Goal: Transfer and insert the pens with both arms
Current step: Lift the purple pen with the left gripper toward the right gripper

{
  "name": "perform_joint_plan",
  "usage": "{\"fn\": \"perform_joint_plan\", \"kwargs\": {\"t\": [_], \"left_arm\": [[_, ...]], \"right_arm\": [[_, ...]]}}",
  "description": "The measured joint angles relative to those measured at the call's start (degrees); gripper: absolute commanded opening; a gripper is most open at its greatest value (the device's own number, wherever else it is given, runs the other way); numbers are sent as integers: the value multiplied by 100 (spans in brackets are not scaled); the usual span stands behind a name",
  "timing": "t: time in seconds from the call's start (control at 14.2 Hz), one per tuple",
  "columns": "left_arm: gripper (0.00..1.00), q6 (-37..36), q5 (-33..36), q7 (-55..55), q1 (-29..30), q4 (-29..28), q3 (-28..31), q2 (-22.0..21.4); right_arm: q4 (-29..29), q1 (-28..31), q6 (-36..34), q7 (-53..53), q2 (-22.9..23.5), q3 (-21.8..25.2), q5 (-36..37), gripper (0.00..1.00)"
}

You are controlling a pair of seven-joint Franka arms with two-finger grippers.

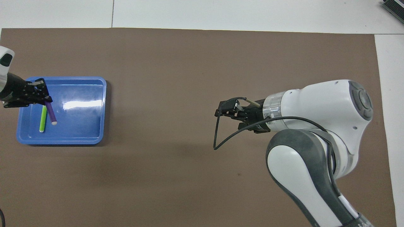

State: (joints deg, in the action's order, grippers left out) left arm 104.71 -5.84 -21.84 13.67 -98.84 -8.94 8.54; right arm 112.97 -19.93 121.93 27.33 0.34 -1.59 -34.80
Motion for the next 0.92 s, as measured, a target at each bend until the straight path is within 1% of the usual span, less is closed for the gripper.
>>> {"fn": "perform_joint_plan", "kwargs": {"t": [0.14, 0.28, 0.49, 0.78, 0.92], "left_arm": [[0, -101, -330, -691, -10, 55, -36, -198], [0, -149, -596, -1418, -68, 60, -53, -421], [0, -172, -932, -2698, -181, 61, -76, -703], [0, -172, -1408, -4105, -316, 59, -114, -849], [0, -173, -1649, -4644, -340, 48, -114, -854]], "right_arm": [[2, -39, 43, 0, 0, -2, -2, 100], [10, -192, 263, 20, 5, -3, -66, 100], [20, -419, 568, 67, 13, -5, -408, 100], [29, -458, 635, 107, 16, -4, -505, 100], [26, -528, 731, 109, 15, -5, -976, 100]]}}
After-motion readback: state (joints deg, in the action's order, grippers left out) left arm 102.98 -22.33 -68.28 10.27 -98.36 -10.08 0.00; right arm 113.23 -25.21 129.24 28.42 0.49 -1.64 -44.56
